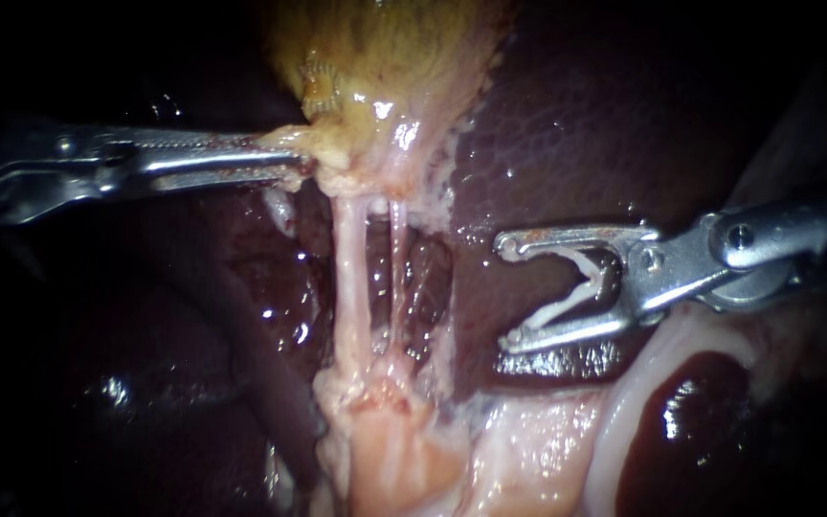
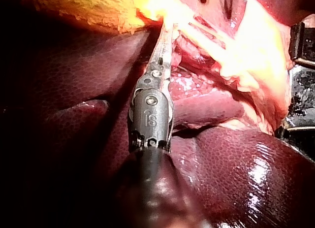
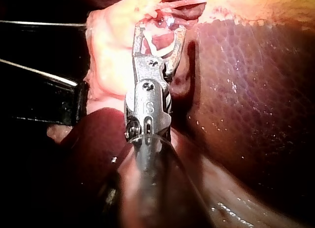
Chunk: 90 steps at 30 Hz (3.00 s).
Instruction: Clipping first clip left tube
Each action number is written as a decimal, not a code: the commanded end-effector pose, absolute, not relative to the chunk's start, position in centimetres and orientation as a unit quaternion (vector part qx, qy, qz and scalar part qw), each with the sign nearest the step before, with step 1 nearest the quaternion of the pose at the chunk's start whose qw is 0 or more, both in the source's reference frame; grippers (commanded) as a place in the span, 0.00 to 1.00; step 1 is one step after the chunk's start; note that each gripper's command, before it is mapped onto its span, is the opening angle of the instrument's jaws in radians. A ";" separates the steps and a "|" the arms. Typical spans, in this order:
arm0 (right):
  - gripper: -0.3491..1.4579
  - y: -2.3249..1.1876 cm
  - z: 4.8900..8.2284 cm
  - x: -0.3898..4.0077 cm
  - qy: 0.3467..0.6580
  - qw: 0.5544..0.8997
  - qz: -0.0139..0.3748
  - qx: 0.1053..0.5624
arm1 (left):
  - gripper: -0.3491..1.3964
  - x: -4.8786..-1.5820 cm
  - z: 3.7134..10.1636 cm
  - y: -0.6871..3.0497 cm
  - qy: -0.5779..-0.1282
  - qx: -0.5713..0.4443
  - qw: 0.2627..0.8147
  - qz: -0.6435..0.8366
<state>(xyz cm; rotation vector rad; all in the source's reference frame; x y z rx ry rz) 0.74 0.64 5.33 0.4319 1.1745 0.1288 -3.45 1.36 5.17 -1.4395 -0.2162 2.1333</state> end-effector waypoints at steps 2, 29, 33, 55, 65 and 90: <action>0.47 0.65 5.33 0.74 0.549 0.809 0.061 0.202 | 0.00 -3.43 5.13 1.36 -0.082 -0.536 0.275 0.794; 0.47 0.42 5.02 1.19 0.543 0.801 0.088 0.236 | 0.00 -3.01 4.24 1.35 -0.079 -0.553 0.290 0.777; 0.47 0.33 4.92 1.46 0.542 0.799 0.096 0.243 | 0.00 -3.02 4.24 1.35 -0.078 -0.553 0.290 0.777; 0.47 0.05 5.74 2.08 0.531 0.799 0.117 0.257 | 0.00 -3.06 4.20 1.34 -0.078 -0.552 0.291 0.777; 0.47 0.19 6.02 2.18 0.530 0.800 0.121 0.254 | 0.00 -3.07 4.17 1.33 -0.078 -0.552 0.291 0.777; 0.47 -0.16 5.52 2.71 0.564 0.759 0.108 0.306 | 0.00 -3.07 4.17 1.32 -0.078 -0.552 0.291 0.777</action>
